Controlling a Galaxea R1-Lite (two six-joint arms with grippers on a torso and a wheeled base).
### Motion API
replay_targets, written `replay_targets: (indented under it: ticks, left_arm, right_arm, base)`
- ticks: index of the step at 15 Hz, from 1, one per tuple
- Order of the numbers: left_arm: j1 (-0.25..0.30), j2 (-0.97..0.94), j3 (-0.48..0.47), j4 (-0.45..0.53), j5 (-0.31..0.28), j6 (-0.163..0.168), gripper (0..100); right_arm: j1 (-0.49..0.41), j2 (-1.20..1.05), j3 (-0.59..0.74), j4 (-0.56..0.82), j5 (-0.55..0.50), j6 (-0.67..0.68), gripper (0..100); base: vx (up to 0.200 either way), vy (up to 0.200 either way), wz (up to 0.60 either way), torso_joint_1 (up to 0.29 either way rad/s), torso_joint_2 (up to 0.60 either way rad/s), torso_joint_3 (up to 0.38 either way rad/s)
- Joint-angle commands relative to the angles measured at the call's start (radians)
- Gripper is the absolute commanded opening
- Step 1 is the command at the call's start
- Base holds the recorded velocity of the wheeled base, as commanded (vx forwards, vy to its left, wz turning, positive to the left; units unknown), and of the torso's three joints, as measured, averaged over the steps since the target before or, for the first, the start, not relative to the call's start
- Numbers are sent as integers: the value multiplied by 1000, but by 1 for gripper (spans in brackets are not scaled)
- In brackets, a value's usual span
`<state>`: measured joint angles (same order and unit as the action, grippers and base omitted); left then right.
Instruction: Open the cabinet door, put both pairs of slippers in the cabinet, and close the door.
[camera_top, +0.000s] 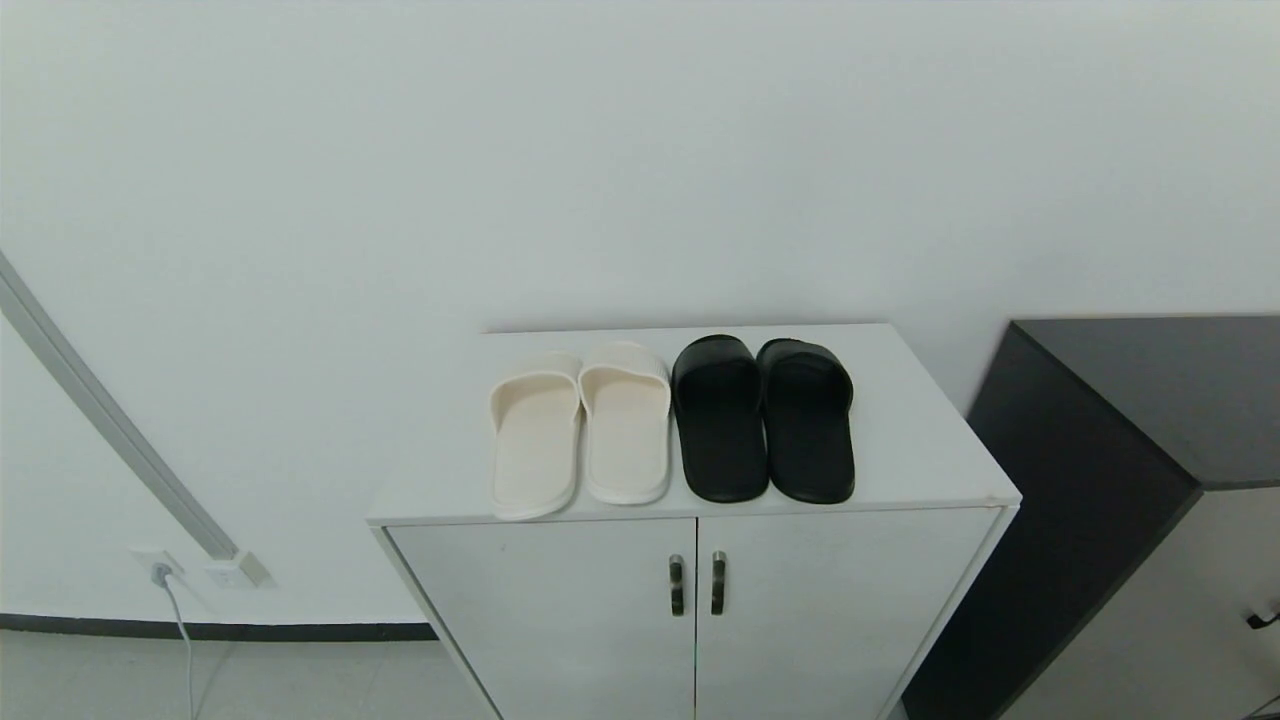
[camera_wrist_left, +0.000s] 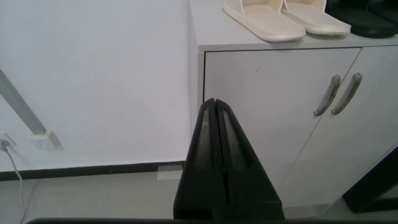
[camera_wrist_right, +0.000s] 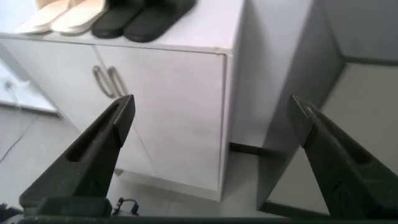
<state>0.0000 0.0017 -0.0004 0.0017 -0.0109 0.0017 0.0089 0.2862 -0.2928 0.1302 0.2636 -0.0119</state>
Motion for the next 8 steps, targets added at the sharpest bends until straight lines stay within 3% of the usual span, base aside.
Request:
replay_targets:
  ticks: [1, 5, 8]
  left_arm:
    - [0, 0, -1, 0, 0, 0, 0]
    - [2, 0, -1, 0, 0, 0, 0]
    - [2, 0, 0, 0, 0, 0, 0]
  right_arm:
    - [40, 300, -12, -149, 65, -23, 100]
    - [255, 539, -154, -185, 8, 53, 100]
    - [534, 700, -238, -300, -244, 176, 100]
  base:
    - [0, 0, 0, 0, 0, 0]
    - [0, 0, 0, 0, 0, 0]
    - [0, 0, 0, 0, 0, 0]
